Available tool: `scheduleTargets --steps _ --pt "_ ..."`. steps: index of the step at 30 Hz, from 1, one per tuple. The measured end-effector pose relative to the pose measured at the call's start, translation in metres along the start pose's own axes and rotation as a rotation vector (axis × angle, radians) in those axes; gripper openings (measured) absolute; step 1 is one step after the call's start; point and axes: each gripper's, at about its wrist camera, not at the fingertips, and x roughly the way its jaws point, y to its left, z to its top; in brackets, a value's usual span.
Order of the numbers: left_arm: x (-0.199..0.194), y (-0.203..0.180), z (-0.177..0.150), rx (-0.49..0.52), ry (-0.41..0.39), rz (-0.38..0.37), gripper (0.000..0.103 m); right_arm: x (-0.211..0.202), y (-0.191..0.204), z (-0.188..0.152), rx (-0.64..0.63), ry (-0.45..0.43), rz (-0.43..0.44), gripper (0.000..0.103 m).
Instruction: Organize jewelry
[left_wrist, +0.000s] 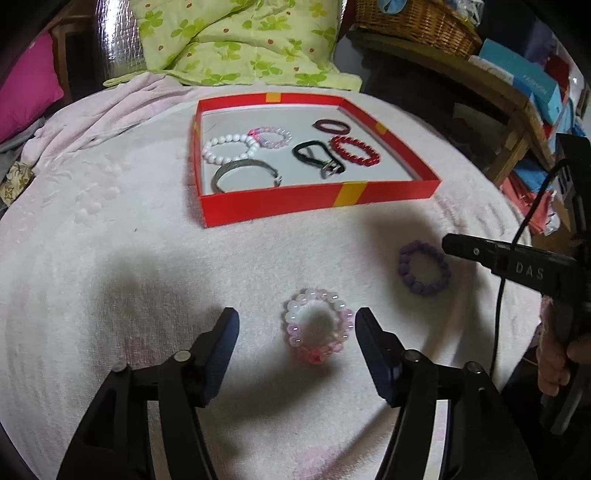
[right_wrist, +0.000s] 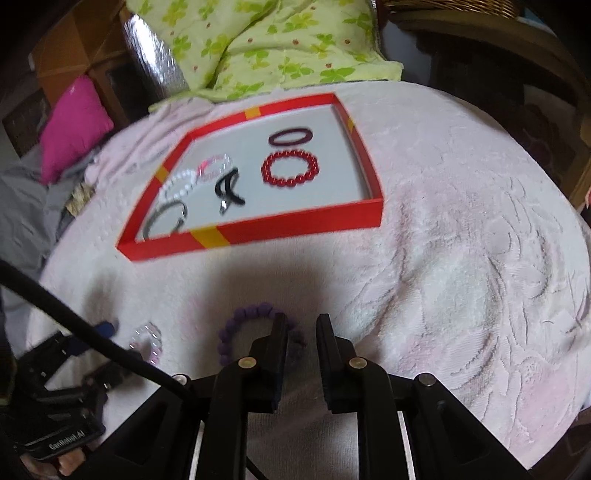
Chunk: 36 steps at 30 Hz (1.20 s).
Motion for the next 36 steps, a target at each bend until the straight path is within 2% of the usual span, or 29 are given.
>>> scheduleTargets --steps 4,8,13,15,17,19,23,26,36 --pt "0.0 -0.009 -0.001 0.028 0.006 -0.046 0.073 -0.007 -0.01 0.002 0.029 -0.02 0.0 0.026" --pt "0.01 -0.015 -0.004 0.047 0.053 -0.015 0.073 -0.008 -0.014 0.0 0.032 -0.013 0.002 0.026" --pt "0.011 -0.005 -0.005 0.0 0.048 -0.004 0.072 -0.007 -0.013 -0.001 0.013 -0.013 0.01 0.026" --pt "0.011 -0.004 -0.005 0.002 0.042 0.011 0.061 -0.007 -0.012 -0.002 0.008 -0.007 0.016 0.026" --pt "0.012 -0.004 -0.005 0.014 0.039 0.032 0.045 -0.005 -0.008 -0.003 -0.007 0.002 0.016 0.026" --pt "0.012 -0.002 -0.005 0.006 0.034 0.027 0.035 -0.003 -0.005 -0.003 -0.018 0.008 0.013 0.026" --pt "0.013 0.004 -0.002 -0.016 0.032 0.027 0.026 0.0 -0.002 -0.004 -0.025 0.02 0.012 0.026" --pt "0.014 0.01 0.0 -0.033 0.025 0.026 0.022 0.003 0.0 -0.004 -0.028 0.029 0.009 0.026" --pt "0.018 0.011 0.004 -0.047 0.02 0.024 0.022 0.013 0.005 -0.009 -0.067 0.05 -0.022 0.027"
